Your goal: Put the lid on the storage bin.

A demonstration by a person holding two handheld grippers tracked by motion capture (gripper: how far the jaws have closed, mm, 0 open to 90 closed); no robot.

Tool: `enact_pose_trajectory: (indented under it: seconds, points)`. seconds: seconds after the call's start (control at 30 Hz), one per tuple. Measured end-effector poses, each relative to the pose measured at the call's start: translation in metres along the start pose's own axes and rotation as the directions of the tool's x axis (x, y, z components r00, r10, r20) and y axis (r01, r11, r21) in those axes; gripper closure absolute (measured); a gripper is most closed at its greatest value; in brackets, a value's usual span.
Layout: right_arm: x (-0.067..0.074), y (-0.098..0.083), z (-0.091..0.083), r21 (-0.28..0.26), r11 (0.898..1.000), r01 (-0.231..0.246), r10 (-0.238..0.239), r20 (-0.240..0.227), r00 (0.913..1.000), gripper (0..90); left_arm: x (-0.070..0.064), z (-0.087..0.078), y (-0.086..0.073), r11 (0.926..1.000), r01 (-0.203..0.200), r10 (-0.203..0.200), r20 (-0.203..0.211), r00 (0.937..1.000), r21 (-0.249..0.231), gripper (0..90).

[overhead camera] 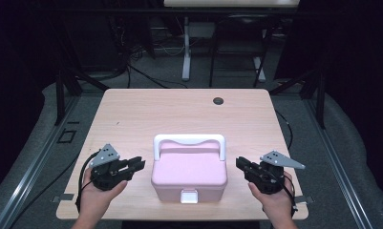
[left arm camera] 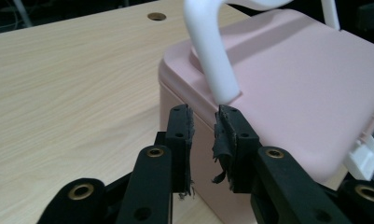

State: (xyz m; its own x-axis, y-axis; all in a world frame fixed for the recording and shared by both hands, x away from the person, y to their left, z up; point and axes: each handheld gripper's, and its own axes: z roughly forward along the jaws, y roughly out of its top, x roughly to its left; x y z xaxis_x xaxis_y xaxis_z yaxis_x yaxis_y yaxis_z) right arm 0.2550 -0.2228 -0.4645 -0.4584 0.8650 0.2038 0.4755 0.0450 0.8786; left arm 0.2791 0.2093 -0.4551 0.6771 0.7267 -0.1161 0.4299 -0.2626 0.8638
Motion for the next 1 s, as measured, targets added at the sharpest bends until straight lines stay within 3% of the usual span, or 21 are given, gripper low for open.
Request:
enact_pose_trajectory:
  seconds: [0.33, 0.63, 0.8, 1.0]
  points:
    - [-0.005, 0.000, -0.001, -0.007, 1.000, -0.002, 0.003, 0.020, 0.9998, 80.0, 0.016, 0.006, 0.000, 0.9991, 0.040, -0.041, -0.064, 0.9971, -0.017, 63.7]
    - [-0.011, -0.004, 0.000, -0.002, 1.000, -0.002, 0.002, 0.046, 0.9990, 78.4, 0.025, 0.012, -0.012, 0.9987, 0.050, -0.051, -0.104, 0.9933, -0.011, 58.2]
    - [-0.016, -0.009, 0.003, -0.002, 1.000, 0.012, -0.012, 0.069, 0.9976, 75.3, 0.028, 0.014, -0.020, 0.9977, 0.060, -0.063, -0.122, 0.9906, -0.031, 54.7]
    - [-0.022, -0.016, 0.007, 0.002, 1.000, 0.019, -0.019, 0.084, 0.9963, 70.9, 0.034, 0.018, -0.032, 0.9986, 0.051, -0.052, -0.137, 0.9892, -0.015, 53.5]
